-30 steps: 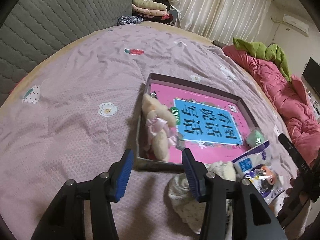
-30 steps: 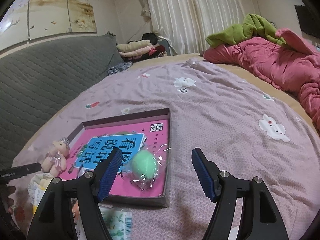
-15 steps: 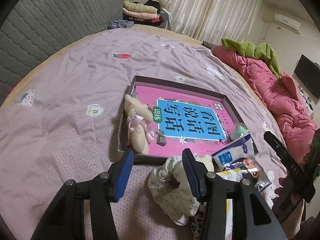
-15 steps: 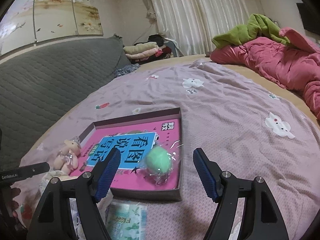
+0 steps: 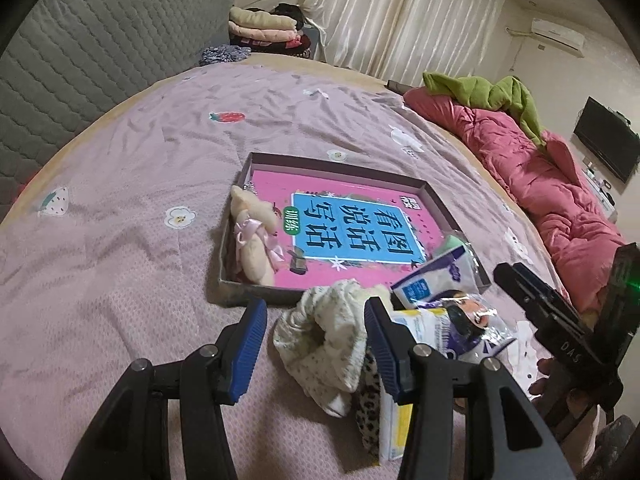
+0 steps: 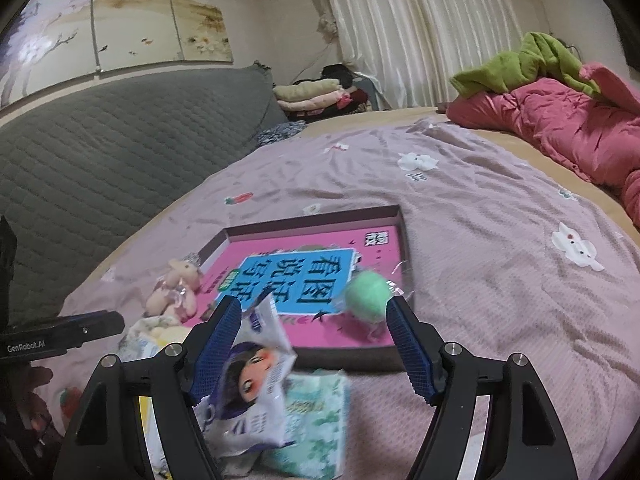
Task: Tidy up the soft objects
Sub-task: 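Move both open grippers back to the pile of packets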
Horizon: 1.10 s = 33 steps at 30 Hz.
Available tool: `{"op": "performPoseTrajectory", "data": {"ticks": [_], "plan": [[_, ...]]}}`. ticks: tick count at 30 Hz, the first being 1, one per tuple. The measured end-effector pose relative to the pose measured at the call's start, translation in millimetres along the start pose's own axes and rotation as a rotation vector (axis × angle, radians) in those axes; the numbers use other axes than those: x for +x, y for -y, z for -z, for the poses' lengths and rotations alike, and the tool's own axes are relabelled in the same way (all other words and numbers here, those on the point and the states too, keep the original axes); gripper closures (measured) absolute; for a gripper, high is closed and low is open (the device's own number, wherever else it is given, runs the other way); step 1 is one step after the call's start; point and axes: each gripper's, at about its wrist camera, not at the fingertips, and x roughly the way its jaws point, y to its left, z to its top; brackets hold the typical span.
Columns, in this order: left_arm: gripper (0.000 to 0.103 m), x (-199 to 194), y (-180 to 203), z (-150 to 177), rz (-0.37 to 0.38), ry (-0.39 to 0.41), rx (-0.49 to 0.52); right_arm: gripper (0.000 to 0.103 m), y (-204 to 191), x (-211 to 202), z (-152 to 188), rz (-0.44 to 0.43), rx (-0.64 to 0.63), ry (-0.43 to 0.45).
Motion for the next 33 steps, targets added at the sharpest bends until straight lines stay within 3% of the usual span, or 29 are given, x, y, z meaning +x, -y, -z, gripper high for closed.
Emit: {"op": "performPoseTrajectory", "data": {"ticks": [12, 33], "plan": [[0.052, -7.7, 21.3, 16.4, 0.031, -0.02, 0.039, 0.027, -23.1, -8.6, 17.6, -0.007, -0.034, -0.063], [0.052, -14.2, 40.5, 51.3, 0.116, -0.122, 0.054, 0.027, -22.7, -39.3, 38.6, 0.027, -0.046, -0.112]]}}
